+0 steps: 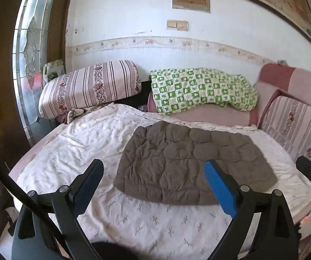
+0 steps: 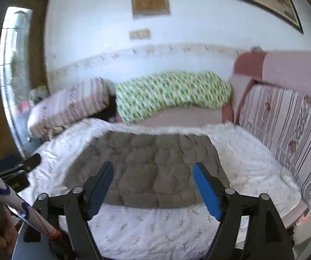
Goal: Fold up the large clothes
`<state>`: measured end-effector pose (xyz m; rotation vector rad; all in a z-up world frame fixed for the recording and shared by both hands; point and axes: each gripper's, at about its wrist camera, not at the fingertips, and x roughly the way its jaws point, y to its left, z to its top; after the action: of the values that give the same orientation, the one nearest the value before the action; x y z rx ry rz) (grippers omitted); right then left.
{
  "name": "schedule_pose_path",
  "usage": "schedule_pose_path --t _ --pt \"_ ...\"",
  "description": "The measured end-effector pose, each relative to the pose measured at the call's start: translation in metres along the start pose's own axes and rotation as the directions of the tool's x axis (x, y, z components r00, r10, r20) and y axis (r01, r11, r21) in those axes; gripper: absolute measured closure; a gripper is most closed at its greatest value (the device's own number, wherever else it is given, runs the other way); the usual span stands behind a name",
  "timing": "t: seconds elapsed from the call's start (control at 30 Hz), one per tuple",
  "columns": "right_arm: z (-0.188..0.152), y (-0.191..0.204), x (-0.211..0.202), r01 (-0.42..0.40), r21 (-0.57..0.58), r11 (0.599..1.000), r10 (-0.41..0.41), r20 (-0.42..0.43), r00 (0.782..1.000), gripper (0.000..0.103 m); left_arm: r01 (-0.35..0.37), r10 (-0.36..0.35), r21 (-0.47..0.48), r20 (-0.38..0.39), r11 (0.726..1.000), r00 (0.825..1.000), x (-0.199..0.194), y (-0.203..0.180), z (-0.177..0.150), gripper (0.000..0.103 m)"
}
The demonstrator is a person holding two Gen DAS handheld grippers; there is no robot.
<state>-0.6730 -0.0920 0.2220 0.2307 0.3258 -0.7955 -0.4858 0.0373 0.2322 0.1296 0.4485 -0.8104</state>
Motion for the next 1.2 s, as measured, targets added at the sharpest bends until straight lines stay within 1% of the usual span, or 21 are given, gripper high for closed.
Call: schedule_pose_path --t 0.07,0.13,0.2,0.23,0.3,0.37,0.43,0.47,0.53,0.6,0.67,0.77,0.83,0.97,1.2 --pt "0.002 0.008 -0.021 -0.013 -0.011 1.000 0.013 0.034 0.999 0.014 -0.025 0.025 0.000 0.018 1.000 1.000 -0.021 0.000 0.000 0.004" --pt "0.001 0.018 -0.037 -0.029 -0.032 0.999 0.031 0.061 0.998 0.006 -0.039 0.039 0.007 0.026 0.999 0.999 -0.033 -0.003 -0.003 0.002" --pt "0.000 0.026 -0.045 -0.012 -0.054 0.998 0.017 0.087 0.996 0.006 -0.052 0.052 0.023 0.019 0.998 0.998 -0.036 -0.006 -0.005 0.000" --pt "-0.001 0.028 -0.045 0.003 -0.064 0.998 0.003 0.095 0.995 0.005 -0.074 0.073 0.033 0.019 0.997 0.997 -0.036 -0.008 -0.007 0.000" --pt "-0.003 0.031 -0.044 0.028 -0.068 0.997 -0.022 0.090 0.996 0.005 -0.130 0.129 0.050 0.011 0.990 0.992 -0.030 -0.011 -0.009 0.000" --pt "-0.005 0.028 -0.036 0.036 -0.055 0.998 -0.032 0.066 0.997 0.005 -0.139 0.141 0.059 -0.028 0.989 0.990 -0.021 -0.012 -0.010 0.000" --pt "-0.007 0.024 -0.026 0.052 -0.041 0.998 -0.051 0.036 0.998 0.005 -0.156 0.159 0.051 -0.049 0.986 0.986 -0.014 -0.012 -0.012 0.000" --pt "-0.009 0.022 -0.023 0.060 -0.037 0.997 -0.059 0.027 0.998 0.005 -0.179 0.182 0.057 -0.065 0.982 0.981 -0.009 -0.013 -0.012 0.000" --pt "-0.010 0.020 -0.017 0.070 -0.037 0.997 -0.070 0.011 0.997 0.005 -0.199 0.206 0.082 -0.090 0.977 0.974 0.000 -0.016 -0.014 0.000" --pt "-0.010 0.018 -0.013 0.079 -0.038 0.996 -0.079 0.007 0.997 0.005 -0.220 0.236 0.131 -0.123 0.967 0.964 0.009 -0.021 -0.016 0.000" --pt "-0.009 0.019 -0.009 0.081 -0.042 0.996 -0.081 0.001 0.997 0.005 -0.207 0.231 0.159 -0.151 0.965 0.961 0.017 -0.023 -0.020 0.000" --pt "-0.010 0.019 -0.005 0.083 -0.047 0.995 -0.084 -0.006 0.996 0.005 -0.187 0.214 0.151 -0.186 0.971 0.959 0.025 -0.020 -0.024 0.000" --pt "-0.011 0.018 0.000 0.082 -0.048 0.996 -0.083 -0.017 0.996 0.005 -0.177 0.204 0.150 -0.193 0.973 0.960 0.027 -0.020 -0.025 0.000" --pt "-0.013 0.017 0.007 0.082 -0.051 0.995 -0.084 -0.037 0.996 0.005 -0.185 0.213 0.156 -0.185 0.970 0.959 0.030 -0.017 -0.026 0.000" --pt "-0.015 0.022 0.013 0.080 -0.069 0.994 -0.084 -0.048 0.995 0.005 -0.168 0.200 0.158 -0.216 0.973 0.956 0.038 -0.015 -0.028 0.000"
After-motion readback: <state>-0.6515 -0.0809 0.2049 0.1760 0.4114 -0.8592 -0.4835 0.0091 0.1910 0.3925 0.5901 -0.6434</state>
